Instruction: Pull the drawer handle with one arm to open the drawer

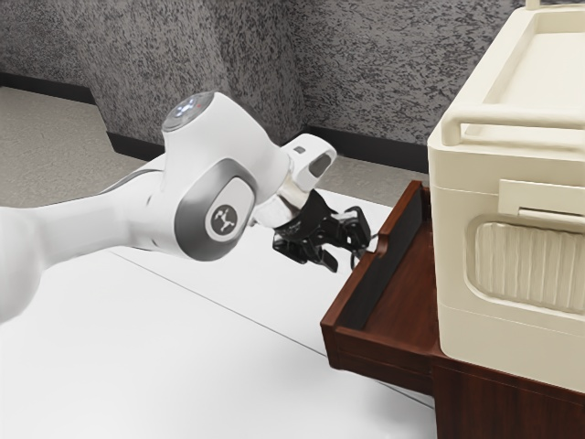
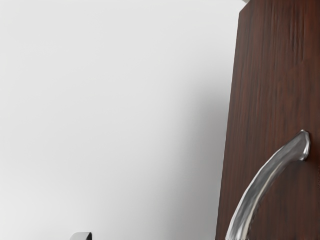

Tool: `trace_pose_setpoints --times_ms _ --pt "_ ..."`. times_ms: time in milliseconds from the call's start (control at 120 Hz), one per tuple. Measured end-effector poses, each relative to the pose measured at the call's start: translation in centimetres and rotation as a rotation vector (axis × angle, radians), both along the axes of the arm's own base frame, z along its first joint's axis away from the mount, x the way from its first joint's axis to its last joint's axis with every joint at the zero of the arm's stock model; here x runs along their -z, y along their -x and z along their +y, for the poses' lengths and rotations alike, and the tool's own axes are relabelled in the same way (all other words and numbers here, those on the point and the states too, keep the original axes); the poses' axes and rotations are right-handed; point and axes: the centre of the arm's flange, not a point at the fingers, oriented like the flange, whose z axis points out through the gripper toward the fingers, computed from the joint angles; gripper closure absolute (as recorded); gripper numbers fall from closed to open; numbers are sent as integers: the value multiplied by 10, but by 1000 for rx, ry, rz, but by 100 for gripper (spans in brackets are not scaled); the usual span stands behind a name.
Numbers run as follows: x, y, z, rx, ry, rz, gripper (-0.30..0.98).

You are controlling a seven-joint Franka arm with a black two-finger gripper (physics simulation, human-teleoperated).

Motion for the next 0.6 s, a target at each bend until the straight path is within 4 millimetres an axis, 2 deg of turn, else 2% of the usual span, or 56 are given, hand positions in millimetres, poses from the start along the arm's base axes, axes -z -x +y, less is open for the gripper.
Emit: trace_pose_setpoints --times_ms 600 --pt "1 5 8 -11 -20 5 36"
